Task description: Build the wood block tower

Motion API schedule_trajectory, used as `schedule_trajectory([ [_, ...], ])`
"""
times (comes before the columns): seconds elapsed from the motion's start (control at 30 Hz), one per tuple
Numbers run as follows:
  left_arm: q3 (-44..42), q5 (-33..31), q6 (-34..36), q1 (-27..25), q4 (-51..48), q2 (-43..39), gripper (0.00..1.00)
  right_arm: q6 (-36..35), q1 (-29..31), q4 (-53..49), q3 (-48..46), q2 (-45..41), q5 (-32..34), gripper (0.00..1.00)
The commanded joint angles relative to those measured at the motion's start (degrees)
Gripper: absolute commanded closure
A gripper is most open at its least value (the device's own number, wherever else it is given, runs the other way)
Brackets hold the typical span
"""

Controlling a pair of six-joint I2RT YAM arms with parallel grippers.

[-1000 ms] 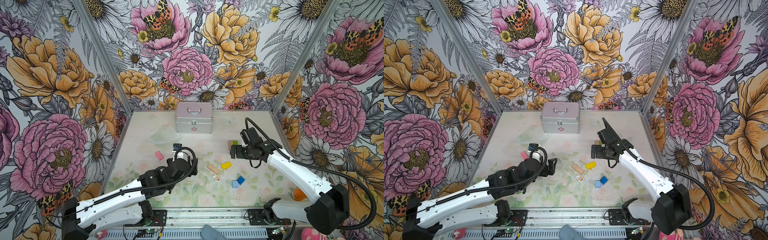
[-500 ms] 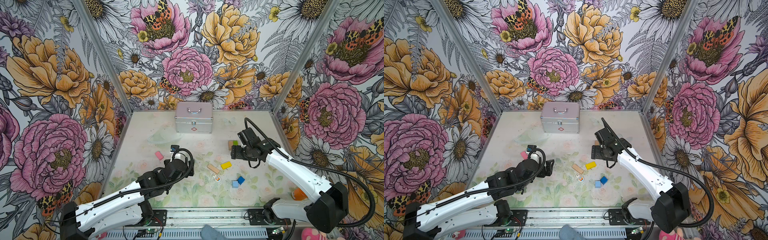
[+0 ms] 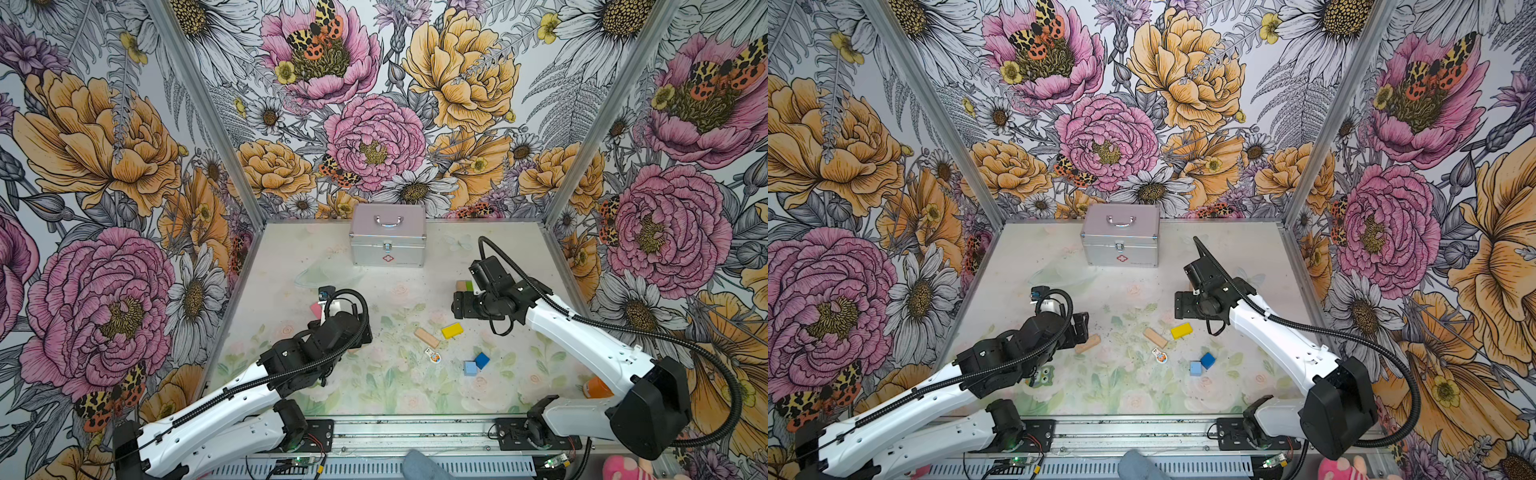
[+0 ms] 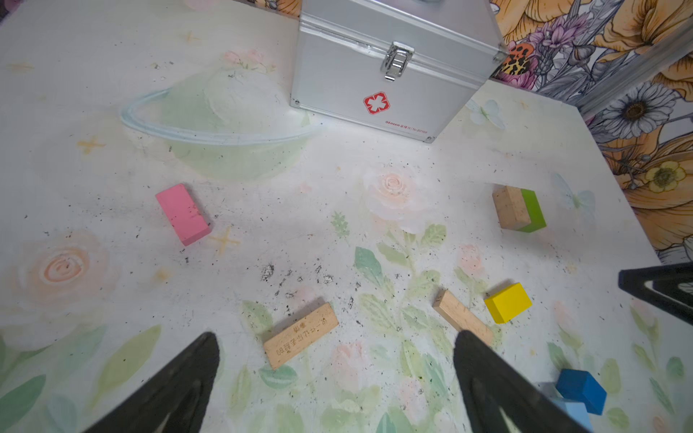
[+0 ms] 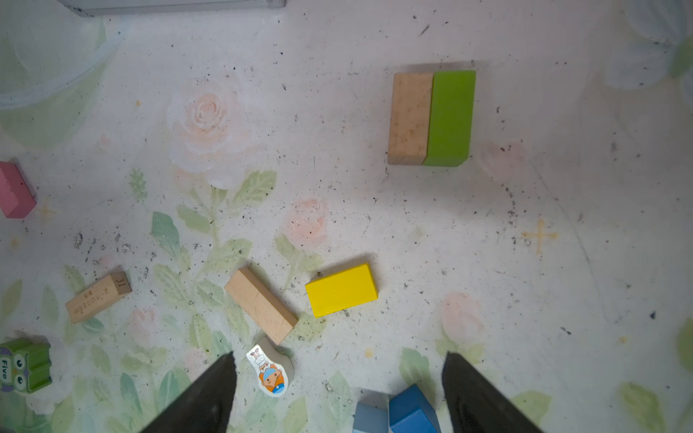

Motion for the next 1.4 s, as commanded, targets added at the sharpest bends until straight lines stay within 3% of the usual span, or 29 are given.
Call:
schedule_trajectory([
  [0.0,-0.4,-1.87,-2.47,2.37,-1.57,-2.28,0.01,-2.16,0.3,1.64,2.07,1.32,-1.0,0.12],
  [0.4,0.92,5.7,6.25,12.21,-1.42,-4.03,0.01,0.7,1.15,2.08,5.41,6.52,-0.16,0.12],
  [0.77,-1.4,11.64,10.43,18.59,-1.34,-11.95,0.01,4.06,4.33,1.99,10.14,10.71,1.36,0.17],
  [1.37,-0.68,14.12,9.59,19.77,1.45,-7.78,0.01,0.57,5.81,0.15,11.81,13.72,3.92,0.16],
])
